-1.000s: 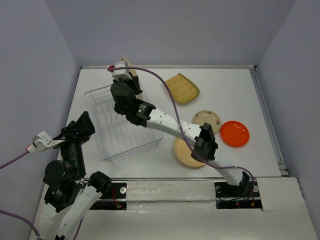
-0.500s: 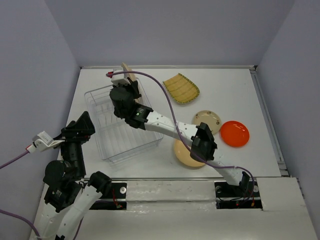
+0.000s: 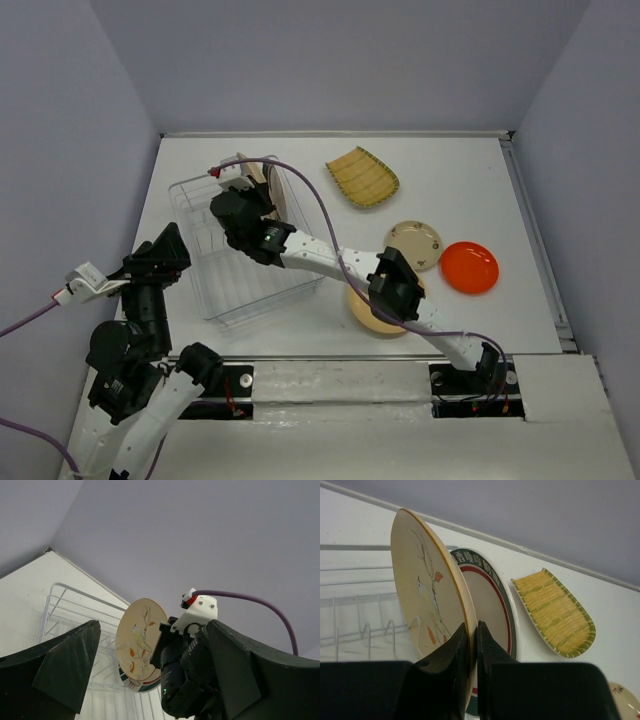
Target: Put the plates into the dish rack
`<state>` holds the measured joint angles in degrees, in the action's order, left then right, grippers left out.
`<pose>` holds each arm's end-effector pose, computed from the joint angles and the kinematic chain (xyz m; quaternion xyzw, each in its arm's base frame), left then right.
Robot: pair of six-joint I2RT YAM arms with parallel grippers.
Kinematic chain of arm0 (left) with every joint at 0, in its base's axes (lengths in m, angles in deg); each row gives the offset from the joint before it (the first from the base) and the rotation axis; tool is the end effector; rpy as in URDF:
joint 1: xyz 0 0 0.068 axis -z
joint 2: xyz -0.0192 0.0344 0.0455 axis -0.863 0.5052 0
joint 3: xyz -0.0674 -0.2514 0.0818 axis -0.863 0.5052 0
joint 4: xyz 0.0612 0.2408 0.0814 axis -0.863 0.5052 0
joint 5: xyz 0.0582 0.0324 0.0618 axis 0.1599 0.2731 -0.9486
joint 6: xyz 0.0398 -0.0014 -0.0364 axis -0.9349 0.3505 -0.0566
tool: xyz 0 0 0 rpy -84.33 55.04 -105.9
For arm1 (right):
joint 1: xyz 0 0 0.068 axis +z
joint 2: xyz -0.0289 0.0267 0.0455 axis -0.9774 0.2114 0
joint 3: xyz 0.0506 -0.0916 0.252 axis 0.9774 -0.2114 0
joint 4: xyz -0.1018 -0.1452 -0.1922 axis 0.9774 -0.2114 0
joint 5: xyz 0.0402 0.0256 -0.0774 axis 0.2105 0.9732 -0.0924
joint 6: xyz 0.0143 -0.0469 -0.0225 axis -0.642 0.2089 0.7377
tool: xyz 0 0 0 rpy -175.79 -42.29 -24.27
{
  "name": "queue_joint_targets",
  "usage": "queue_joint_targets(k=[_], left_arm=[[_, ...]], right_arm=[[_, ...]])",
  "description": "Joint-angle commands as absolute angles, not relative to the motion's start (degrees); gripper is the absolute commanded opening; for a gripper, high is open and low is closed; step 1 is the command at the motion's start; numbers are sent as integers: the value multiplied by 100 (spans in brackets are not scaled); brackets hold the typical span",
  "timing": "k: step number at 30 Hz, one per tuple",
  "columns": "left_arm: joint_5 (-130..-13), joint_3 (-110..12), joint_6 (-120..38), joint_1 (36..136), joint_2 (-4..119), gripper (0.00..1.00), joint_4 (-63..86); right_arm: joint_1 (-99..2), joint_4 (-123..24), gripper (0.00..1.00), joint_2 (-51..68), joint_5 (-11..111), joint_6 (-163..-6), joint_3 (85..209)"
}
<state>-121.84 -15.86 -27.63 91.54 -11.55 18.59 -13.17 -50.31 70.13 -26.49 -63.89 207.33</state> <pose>0.0308 0.0091 0.3715 -0.2790 0.5024 -0.2174 0.7890 0.2728 0.4978 0.2905 -0.1086 0.7175 -0.1532 0.6708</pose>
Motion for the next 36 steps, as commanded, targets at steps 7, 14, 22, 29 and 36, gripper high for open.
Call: queue_joint_targets(k=[7, 14, 22, 29, 36], left_arm=[[-12320, -1563, -2786, 9183, -1137, 99, 1584], [-12267, -1555, -2795, 9183, -1050, 99, 1584], [-12170, -1546, -2804, 9191, -962, 99, 1558], [-12082, -1537, -2830, 9174, -909, 99, 1540], [-12065, -1537, -2892, 9174, -838, 99, 1540]], right_arm=[[-1380, -6298, 38, 6264, -1468, -8946, 20458], [-1679, -6826, 66, 4780, 727, -9904, 19387], [-2382, -6852, 66, 2598, 2856, -9967, 16320], [-2813, -7081, 71, 2167, 3927, -9669, 15087], [-2936, -7160, 57, 2913, 4175, -9387, 15385]])
